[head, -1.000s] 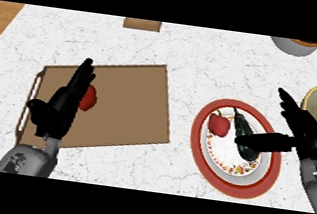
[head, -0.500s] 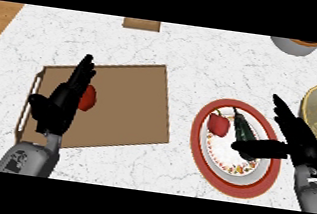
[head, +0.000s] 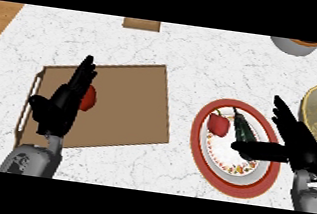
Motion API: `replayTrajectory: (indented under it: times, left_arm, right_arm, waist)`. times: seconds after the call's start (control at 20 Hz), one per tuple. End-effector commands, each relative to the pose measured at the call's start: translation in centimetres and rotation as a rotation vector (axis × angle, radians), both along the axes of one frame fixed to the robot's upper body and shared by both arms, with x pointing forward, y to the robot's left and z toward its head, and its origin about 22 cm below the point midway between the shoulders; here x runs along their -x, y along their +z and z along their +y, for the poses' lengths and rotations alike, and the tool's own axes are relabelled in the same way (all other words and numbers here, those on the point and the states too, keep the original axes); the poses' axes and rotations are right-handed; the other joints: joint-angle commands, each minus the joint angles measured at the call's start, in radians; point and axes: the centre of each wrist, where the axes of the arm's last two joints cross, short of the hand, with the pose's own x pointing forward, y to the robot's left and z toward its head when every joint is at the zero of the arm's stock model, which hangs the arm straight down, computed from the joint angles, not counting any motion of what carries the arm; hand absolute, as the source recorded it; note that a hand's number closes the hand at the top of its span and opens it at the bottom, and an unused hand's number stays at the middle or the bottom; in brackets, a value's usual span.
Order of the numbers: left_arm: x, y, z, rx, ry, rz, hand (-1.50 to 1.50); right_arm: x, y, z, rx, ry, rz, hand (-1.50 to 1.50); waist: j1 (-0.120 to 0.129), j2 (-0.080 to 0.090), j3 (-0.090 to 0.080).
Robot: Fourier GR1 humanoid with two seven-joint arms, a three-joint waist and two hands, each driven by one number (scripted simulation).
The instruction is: Pick the eggplant from the plate and place it in the bowl
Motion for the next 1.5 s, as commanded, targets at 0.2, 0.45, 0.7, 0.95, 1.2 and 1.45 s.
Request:
replayTrajectory:
  times: [0.2,0.45,0.7,0.95,1.2,1.45]
  left_arm:
    - [-1.3,-1.4,1.5,0.017,-0.003,-0.014,0.00]
    - [0.8,0.3,0.9,0.009,-0.019,0.004,0.00]
    - [1.5,1.3,0.3,-0.003,-0.007,-0.002,0.00]
    - [-0.2,0.1,0.0,-0.004,0.001,-0.005,0.00]
    - [1.2,1.4,-0.6,0.003,-0.017,-0.010,0.00]
    - [-0.9,1.8,-0.6,0.005,0.001,0.009,0.00]
  right_arm:
    - [1.1,-3.2,0.7,-0.047,-0.025,0.009,-1.50]
    - [-0.7,-4.2,1.5,-0.087,-0.026,0.024,-1.50]
    - [1.5,-5.6,2.3,-0.083,-0.035,0.029,-1.50]
    - [0.9,-9.1,2.9,0.077,-0.049,0.101,-1.50]
    - [-0.7,-9.2,1.2,0.133,-0.017,0.152,-1.50]
    - [-1.4,-8.9,2.5,0.059,0.031,0.131,-1.50]
  waist:
    - [-0.002,0.001,0.000]
    - [0.002,0.000,0.000]
    - [0.001,0.000,0.000]
    - [0.001,0.001,0.000]
    - [0.005,0.000,0.000]
    - [0.001,0.000,0.000]
